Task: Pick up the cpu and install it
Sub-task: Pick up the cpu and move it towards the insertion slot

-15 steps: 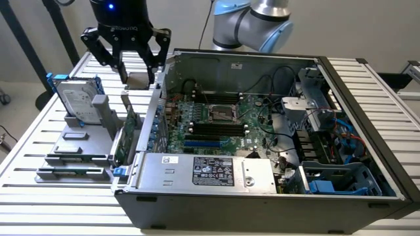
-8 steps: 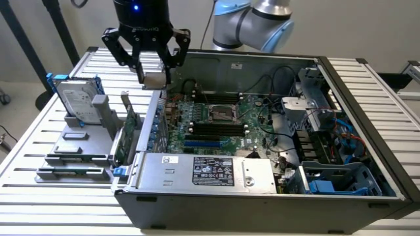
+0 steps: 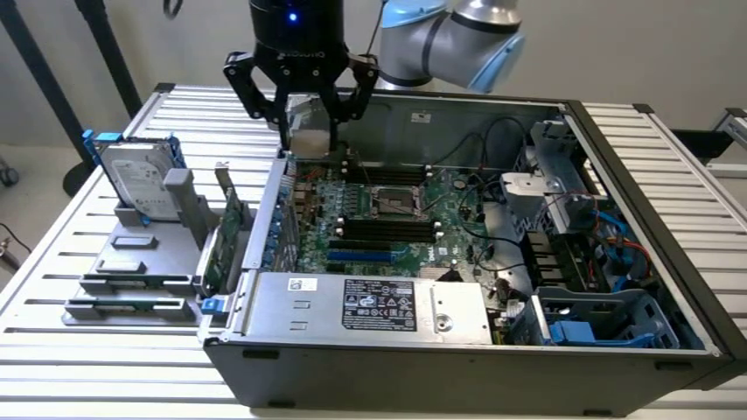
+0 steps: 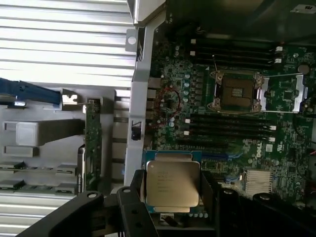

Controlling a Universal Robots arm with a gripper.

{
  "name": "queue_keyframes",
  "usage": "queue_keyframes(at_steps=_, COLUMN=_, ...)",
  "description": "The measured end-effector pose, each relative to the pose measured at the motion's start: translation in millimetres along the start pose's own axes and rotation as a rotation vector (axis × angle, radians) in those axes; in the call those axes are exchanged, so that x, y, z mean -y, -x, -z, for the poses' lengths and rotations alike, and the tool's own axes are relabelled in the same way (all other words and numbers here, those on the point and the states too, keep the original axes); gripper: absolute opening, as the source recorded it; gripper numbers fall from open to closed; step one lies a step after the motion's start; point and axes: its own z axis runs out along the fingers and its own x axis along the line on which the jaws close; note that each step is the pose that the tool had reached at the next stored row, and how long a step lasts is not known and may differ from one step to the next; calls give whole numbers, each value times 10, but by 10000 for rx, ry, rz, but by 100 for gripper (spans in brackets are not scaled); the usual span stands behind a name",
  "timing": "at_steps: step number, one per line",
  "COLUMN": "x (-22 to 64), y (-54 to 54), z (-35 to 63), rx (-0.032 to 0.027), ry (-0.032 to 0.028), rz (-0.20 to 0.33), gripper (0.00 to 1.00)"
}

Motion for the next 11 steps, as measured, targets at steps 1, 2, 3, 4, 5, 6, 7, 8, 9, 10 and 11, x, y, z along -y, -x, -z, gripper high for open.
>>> queue_keyframes(at_steps=1, x=-2, y=45, z=-6, rx=0, ry=0, rz=1, gripper=55)
queue_keyframes(at_steps=2, x=-7, y=90, z=-15, rx=1, ry=1, rz=1, gripper=55)
queue_keyframes(at_steps=3, x=-17, y=136, z=-25, rx=0, ry=-2, rz=1, gripper=55)
queue_keyframes(at_steps=4, x=-32, y=181, z=-37, rx=0, ry=-8, rz=0, gripper=55)
queue_keyframes(at_steps=5, x=-54, y=231, z=-52, rx=-1, ry=-19, rz=0, gripper=55)
queue_keyframes(at_steps=6, x=-76, y=273, z=-64, rx=-2, ry=-32, rz=1, gripper=55)
queue_keyframes(at_steps=7, x=-101, y=319, z=-78, rx=-2, ry=-45, rz=2, gripper=55)
queue_keyframes(at_steps=8, x=-127, y=361, z=-91, rx=-3, ry=-58, rz=2, gripper=55)
queue_keyframes(at_steps=9, x=-154, y=403, z=-105, rx=-4, ry=-71, rz=1, gripper=55)
queue_keyframes(at_steps=10, x=-181, y=442, z=-118, rx=-4, ry=-83, rz=0, gripper=55)
queue_keyframes(at_steps=11, x=-210, y=481, z=-132, rx=-4, ry=-94, rz=0, gripper=55)
